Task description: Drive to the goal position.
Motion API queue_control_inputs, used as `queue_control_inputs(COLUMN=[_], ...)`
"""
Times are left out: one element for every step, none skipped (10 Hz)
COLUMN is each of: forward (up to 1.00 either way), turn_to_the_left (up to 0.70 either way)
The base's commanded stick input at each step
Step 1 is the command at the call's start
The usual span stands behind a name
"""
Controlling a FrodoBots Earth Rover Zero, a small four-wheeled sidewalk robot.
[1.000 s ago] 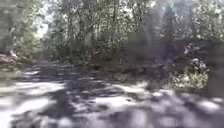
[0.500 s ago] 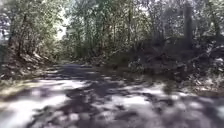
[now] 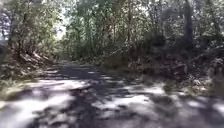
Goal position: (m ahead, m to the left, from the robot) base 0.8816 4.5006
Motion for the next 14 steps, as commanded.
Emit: queue_control_inputs(forward=[0.0, 0.0, 0.0, 0.0, 0.0, 0.0, 0.0, 0.0, 0.0, 0.0, 0.0, 0.0, 0.0, 0.0], turn_to_the_left=[0.45, 0.45, 0.45, 0.45, 0.45, 0.45, 0.4, 0.0, 0.0, 0.0, 0.0, 0.0, 0.0, 0.0])
